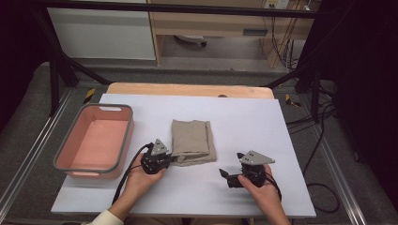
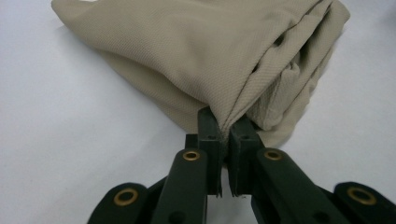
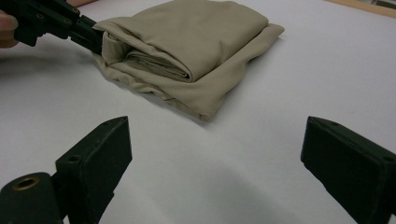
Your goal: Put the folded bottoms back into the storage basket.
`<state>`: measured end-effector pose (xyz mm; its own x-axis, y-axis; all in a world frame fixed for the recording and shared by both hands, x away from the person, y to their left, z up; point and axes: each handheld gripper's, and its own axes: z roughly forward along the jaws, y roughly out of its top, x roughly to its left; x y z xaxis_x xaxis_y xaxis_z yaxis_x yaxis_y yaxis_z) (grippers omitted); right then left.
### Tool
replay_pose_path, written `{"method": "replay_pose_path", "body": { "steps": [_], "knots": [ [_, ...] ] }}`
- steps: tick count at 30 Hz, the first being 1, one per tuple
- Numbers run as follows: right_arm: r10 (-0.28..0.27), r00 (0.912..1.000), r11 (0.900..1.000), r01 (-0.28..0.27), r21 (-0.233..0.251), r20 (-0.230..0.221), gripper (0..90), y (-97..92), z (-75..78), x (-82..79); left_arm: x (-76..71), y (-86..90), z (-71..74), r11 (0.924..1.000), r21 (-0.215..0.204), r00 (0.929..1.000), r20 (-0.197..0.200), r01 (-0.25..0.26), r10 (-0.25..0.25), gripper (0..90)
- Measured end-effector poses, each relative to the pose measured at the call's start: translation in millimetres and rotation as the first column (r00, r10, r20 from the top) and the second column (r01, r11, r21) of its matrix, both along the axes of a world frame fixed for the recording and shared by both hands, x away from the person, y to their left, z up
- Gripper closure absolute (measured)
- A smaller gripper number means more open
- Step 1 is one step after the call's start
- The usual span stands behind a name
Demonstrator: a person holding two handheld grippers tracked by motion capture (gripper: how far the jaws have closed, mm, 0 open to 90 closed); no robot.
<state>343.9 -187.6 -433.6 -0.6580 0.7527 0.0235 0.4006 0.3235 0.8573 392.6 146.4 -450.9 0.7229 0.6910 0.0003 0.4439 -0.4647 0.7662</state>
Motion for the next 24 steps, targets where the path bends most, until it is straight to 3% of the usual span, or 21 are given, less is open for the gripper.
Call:
{"method": "replay_pose_path", "body": {
  "steps": [11, 13, 24],
  "knots": [
    [-0.013, 0.9974, 0.9991, 0.01, -0.042, -0.071, 10.6, 11.0, -6.3, 0.2, -25.2, 2.0, -2.3, 0.9998, -0.015, 0.9997, -0.02, -0.012, 0.011, 85.9],
    [0.0, 0.9973, 0.9993, -0.003, -0.037, -0.073, 11.0, 13.3, -4.9, -1.6, -29.0, 1.5, -1.7, 1.0, 0.0, 0.9998, -0.018, -0.002, 0.002, 85.9],
    [0.045, 0.9935, 0.9968, -0.052, -0.062, -0.104, 14.7, 25.9, -3.0, -7.3, -41.1, 12.4, 2.6, 0.9993, -0.006, 0.9981, -0.049, 0.036, -0.037, 85.8]
  ]
}}
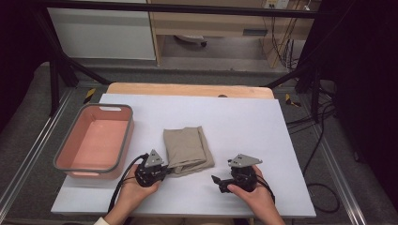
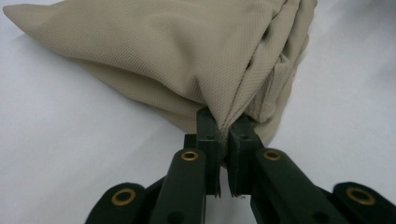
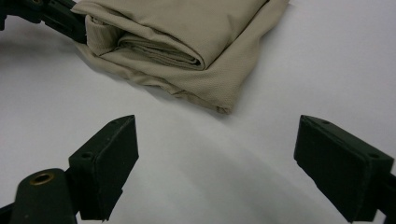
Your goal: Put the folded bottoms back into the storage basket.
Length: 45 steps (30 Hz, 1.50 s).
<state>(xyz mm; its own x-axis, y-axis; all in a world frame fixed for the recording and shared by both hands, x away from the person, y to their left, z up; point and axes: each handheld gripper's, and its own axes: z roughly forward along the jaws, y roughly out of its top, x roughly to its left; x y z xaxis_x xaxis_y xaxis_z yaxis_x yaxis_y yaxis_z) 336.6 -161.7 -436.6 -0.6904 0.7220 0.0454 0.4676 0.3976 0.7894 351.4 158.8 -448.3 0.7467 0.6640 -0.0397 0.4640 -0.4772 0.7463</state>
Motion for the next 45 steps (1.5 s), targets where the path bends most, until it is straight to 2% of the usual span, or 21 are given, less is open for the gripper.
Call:
{"method": "replay_pose_path", "body": {
  "steps": [2, 7, 12, 18, 23, 28, 39, 41, 43, 44, 45],
  "knots": [
    [-0.005, 0.9999, 0.9998, 0.005, 0.019, -0.011, 15.8, 2.6, 1.9, -2.2, -5.2, 2.0, 1.4, 1.0, 0.0, 1.0, -0.002, 0.007, -0.007, 85.8],
    [0.006, 0.9999, 1.0, -0.006, 0.003, -0.016, 16.7, 8.1, 4.4, -5.7, -17.1, 9.0, 5.2, 0.9995, 0.003, 0.9995, -0.007, 0.032, -0.032, 85.8],
    [0.048, 0.9984, 0.9988, -0.047, 0.014, -0.029, 17.8, 17.7, 5.0, -9.6, -25.1, 18.5, 5.1, 0.9987, -0.006, 0.9984, -0.025, 0.05, -0.05, 85.8],
    [0.088, 0.9949, 0.9959, -0.089, -0.012, -0.048, 19.1, 27.9, 3.3, -12.6, -33.1, 26.7, 4.8, 0.9981, -0.022, 0.9977, -0.036, 0.057, -0.058, 85.8],
    [0.118, 0.991, 0.9921, -0.121, -0.036, -0.063, 18.2, 35.8, -0.1, -13.1, -38.7, 32.2, 5.6, 0.998, -0.018, 0.9976, -0.031, 0.061, -0.061, 85.8],
    [0.129, 0.9881, 0.9904, -0.133, -0.04, -0.084, 20.0, 45.2, -4.5, -9.8, -42.5, 34.2, 4.4, 0.9982, -0.015, 0.9977, -0.033, 0.058, -0.059, 85.8],
    [0.163, 0.9821, 0.9816, -0.171, -0.085, -0.094, 29.2, 55.1, -11.1, -1.7, -45.3, 35.0, 3.1, 0.9981, 0.0, 0.9975, -0.034, 0.062, -0.062, 85.7],
    [0.17, 0.9808, 0.9795, -0.179, -0.093, -0.096, 32.6, 57.4, -13.2, 0.8, -45.1, 34.9, 3.0, 0.9981, 0.0, 0.9975, -0.034, 0.062, -0.062, 85.7],
    [0.184, 0.9789, 0.9759, -0.193, -0.102, -0.089, 40.5, 60.3, -15.0, 0.9, -44.7, 35.1, 3.5, 0.9984, -0.005, 0.9979, -0.032, 0.056, -0.056, 83.7],
    [0.184, 0.9789, 0.9759, -0.193, -0.102, -0.089, 40.5, 60.3, -15.0, 0.9, -44.8, 35.4, 3.8, 0.9985, -0.011, 0.998, -0.033, 0.053, -0.053, 83.7],
    [0.189, 0.9786, 0.9747, -0.197, -0.105, -0.081, 45.5, 61.3, -15.0, -0.3, -45.3, 35.6, 4.2, 0.9986, -0.015, 0.9982, -0.032, 0.05, -0.051, 81.3]
  ]
}}
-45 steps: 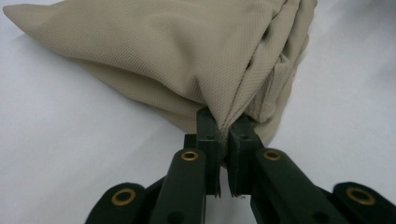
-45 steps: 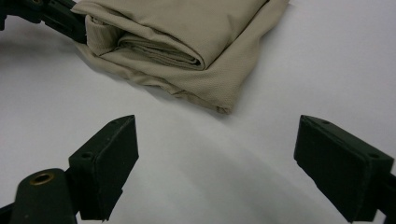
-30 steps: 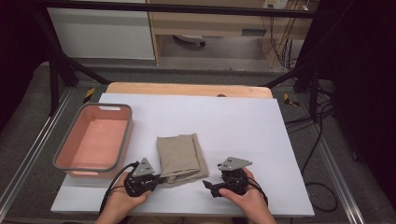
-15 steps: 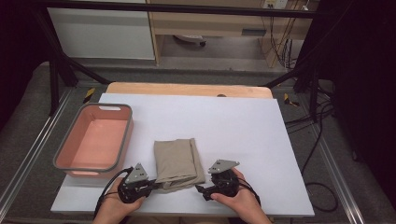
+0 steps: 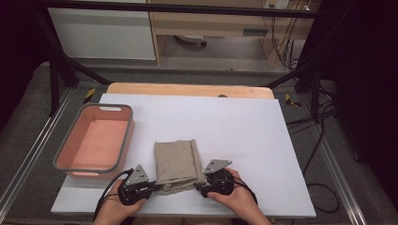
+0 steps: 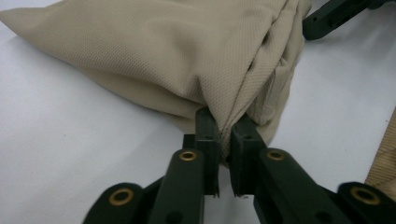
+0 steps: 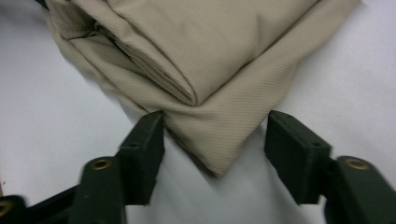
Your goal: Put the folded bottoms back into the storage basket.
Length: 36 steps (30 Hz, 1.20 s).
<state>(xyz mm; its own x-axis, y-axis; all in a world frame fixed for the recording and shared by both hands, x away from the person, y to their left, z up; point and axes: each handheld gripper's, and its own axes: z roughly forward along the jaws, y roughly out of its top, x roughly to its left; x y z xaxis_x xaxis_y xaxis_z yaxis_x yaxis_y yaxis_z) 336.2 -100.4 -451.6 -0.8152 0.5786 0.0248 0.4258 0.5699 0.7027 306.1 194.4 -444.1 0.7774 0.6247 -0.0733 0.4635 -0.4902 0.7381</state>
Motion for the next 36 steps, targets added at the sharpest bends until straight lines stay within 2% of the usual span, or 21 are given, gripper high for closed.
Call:
{"method": "replay_pose_path", "body": {
  "steps": [1, 2, 3, 4, 5, 7, 10, 16, 18, 22, 25, 28, 31, 32, 36],
  "knots": [
    [0.017, 0.9997, 0.9998, -0.017, -0.003, 0.015, 57.7, 2.1, 0.2, -2.8, -0.7, -0.2, 0.7, 1.0, -0.004, 1.0, 0.001, -0.002, 0.002, 72.8],
    [0.017, 0.9997, 0.9998, -0.017, -0.003, 0.015, 57.7, 2.1, 0.2, -2.8, -1.7, -0.4, 2.0, 0.9999, -0.008, 0.9999, 0.008, -0.011, 0.011, 67.7],
    [0.025, 0.9994, 0.9997, -0.024, -0.008, 0.026, 62.9, 3.3, 0.1, -4.0, -3.3, -0.3, 3.7, 0.9998, -0.016, 0.9997, 0.018, -0.014, 0.014, 67.7],
    [0.029, 0.999, 0.9995, -0.029, -0.012, 0.033, 71.1, 6.1, 0.6, -5.9, -5.1, -0.1, 5.3, 0.9997, -0.025, 0.9996, 0.028, -0.009, 0.009, 62.6],
    [0.029, 0.999, 0.9995, -0.029, -0.012, 0.033, 71.1, 6.1, 0.6, -5.9, -6.9, 0.4, 7.0, 0.9994, -0.033, 0.9993, 0.037, -0.008, 0.01, 59.0],
    [0.026, 0.9993, 0.9996, -0.026, -0.012, 0.028, 78.2, 7.9, 1.2, -6.6, -10.7, 2.5, 9.7, 0.9984, -0.056, 0.9989, 0.047, -0.003, 0.005, 56.9],
    [0.021, 0.9993, 0.9998, -0.021, -0.008, 0.031, 82.7, 8.7, 0.8, -8.0, -14.6, 6.6, 13.5, 0.9954, -0.096, 0.9979, 0.065, 0.001, 0.005, 50.8],
    [0.037, 0.9993, 0.9993, -0.037, 0.004, -0.001, 83.9, 9.3, 2.6, -22.8, -10.6, 8.7, 23.3, 0.9864, -0.151, 0.9938, 0.081, -0.064, 0.076, 43.7],
    [0.036, 0.9993, 0.9993, -0.036, 0.006, -0.001, 83.9, 9.4, 2.5, -24.5, -6.1, 6.4, 29.2, 0.9864, -0.139, 0.9902, 0.096, -0.088, 0.102, 43.2],
    [-0.03, 0.9993, 0.9988, 0.031, 0.039, -0.02, 82.8, 8.3, -0.4, -29.6, 7.3, -3.1, 44.0, 0.9884, -0.097, 0.9801, 0.149, -0.116, 0.13, 38.6],
    [-0.031, 0.9991, 0.9983, 0.032, 0.049, -0.03, 83.3, 7.2, -0.8, -28.1, 23.2, -14.8, 54.2, 0.99, -0.073, 0.9787, 0.158, -0.121, 0.131, 33.8],
    [-0.025, 0.9993, 0.9986, 0.026, 0.046, -0.028, 84.2, 6.6, -0.5, -28.7, 43.9, -26.4, 61.6, 0.9897, -0.059, 0.9755, 0.171, -0.13, 0.139, 33.6],
    [-0.011, 0.9998, 0.9996, 0.012, 0.024, -0.018, 84.4, 7.1, 1.0, -30.6, 62.4, -38.8, 65.9, 0.9874, -0.031, 0.9673, 0.199, -0.155, 0.158, 32.5],
    [-0.012, 0.9997, 0.9996, 0.012, 0.024, -0.019, 84.4, 7.1, 0.9, -30.8, 68.7, -44.5, 66.8, 0.9873, -0.008, 0.9665, 0.203, -0.159, 0.157, 29.6],
    [-0.01, 0.9995, 0.9993, 0.011, 0.035, -0.031, 84.5, 6.0, 0.4, -29.3, 86.9, -56.9, 66.8, 0.9874, 0.023, 0.9702, 0.191, -0.157, 0.149, 28.0]
  ]
}}
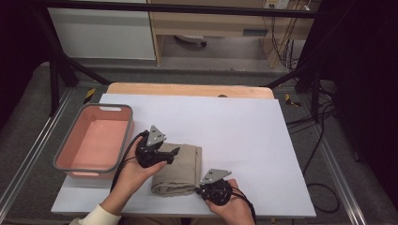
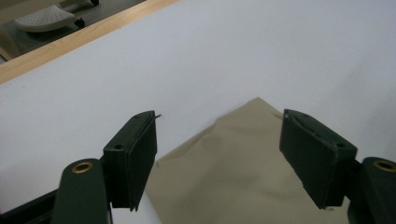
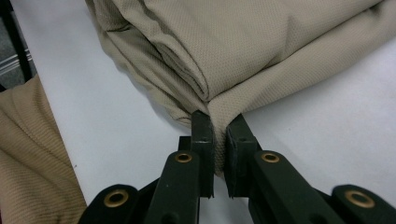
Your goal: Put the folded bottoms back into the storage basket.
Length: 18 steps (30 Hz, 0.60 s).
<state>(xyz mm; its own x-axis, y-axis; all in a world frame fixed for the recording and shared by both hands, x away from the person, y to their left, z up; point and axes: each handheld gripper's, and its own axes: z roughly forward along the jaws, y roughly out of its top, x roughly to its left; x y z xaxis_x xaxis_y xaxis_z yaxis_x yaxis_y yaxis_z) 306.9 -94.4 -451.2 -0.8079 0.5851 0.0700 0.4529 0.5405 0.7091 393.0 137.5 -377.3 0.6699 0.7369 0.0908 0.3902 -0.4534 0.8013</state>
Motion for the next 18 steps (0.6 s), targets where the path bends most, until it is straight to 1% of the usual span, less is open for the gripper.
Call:
{"method": "replay_pose_path", "body": {
  "steps": [4, 6, 7, 8, 9, 11, 13, 14, 15, 17, 18],
  "knots": [
    [0.004, 1.0, 1.0, -0.004, -0.006, 0.004, 84.7, -0.3, 0.5, -0.5, 17.6, -2.2, -5.5, 0.9992, 0.02, 0.999, -0.026, -0.035, 0.036, 30.1],
    [0.007, 1.0, 1.0, -0.007, -0.004, 0.0, 84.6, -1.8, 0.6, -0.5, 27.7, -0.3, -13.2, 0.9977, 0.035, 0.9956, -0.071, -0.058, 0.06, 30.2],
    [0.014, 0.9999, 0.9999, -0.014, -0.003, -0.005, 84.6, -3.0, 0.5, -0.3, 33.2, 0.8, -18.8, 0.9961, 0.045, 0.9923, -0.095, -0.076, 0.08, 32.2],
    [0.014, 0.9999, 0.9999, -0.014, -0.003, -0.005, 84.6, -3.0, 0.5, -0.3, 38.1, 2.4, -24.4, 0.9944, 0.058, 0.9892, -0.112, -0.088, 0.095, 32.2],
    [0.017, 0.9998, 0.9998, -0.017, -0.003, -0.007, 84.6, -3.5, 0.6, 0.0, 42.2, 3.6, -29.8, 0.9926, 0.07, 0.9863, -0.125, -0.1, 0.108, 34.0],
    [0.019, 0.9998, 0.9998, -0.019, 0.002, -0.006, 84.5, -3.6, 0.1, 0.3, 47.9, 5.4, -38.8, 0.99, 0.073, 0.9823, -0.135, -0.121, 0.13, 36.6],
    [0.02, 0.9998, 0.9998, -0.02, 0.003, -0.006, 84.4, -3.8, -0.1, 0.8, 50.8, 6.1, -46.3, 0.9883, 0.085, 0.9789, -0.15, -0.126, 0.138, 36.7],
    [0.021, 0.9997, 0.9998, -0.021, 0.007, -0.01, 84.4, -4.1, -0.2, 1.3, 51.3, 6.5, -49.6, 0.9881, 0.083, 0.9775, -0.157, -0.129, 0.141, 36.7],
    [0.024, 0.9996, 0.9997, -0.024, 0.007, -0.014, 84.4, -4.4, -0.1, 1.8, 51.7, 7.3, -52.5, 0.9879, 0.086, 0.9774, -0.157, -0.13, 0.142, 36.8],
    [0.023, 0.9996, 0.9997, -0.023, 0.008, -0.017, 84.4, -4.3, -0.1, 2.0, 53.2, 9.2, -57.9, 0.985, 0.091, 0.9743, -0.159, -0.147, 0.16, 37.2],
    [0.023, 0.9996, 0.9997, -0.023, 0.008, -0.017, 84.3, -4.3, -0.2, 2.1, 54.1, 10.9, -60.4, 0.9844, 0.087, 0.9722, -0.165, -0.153, 0.166, 37.2]
  ]
}}
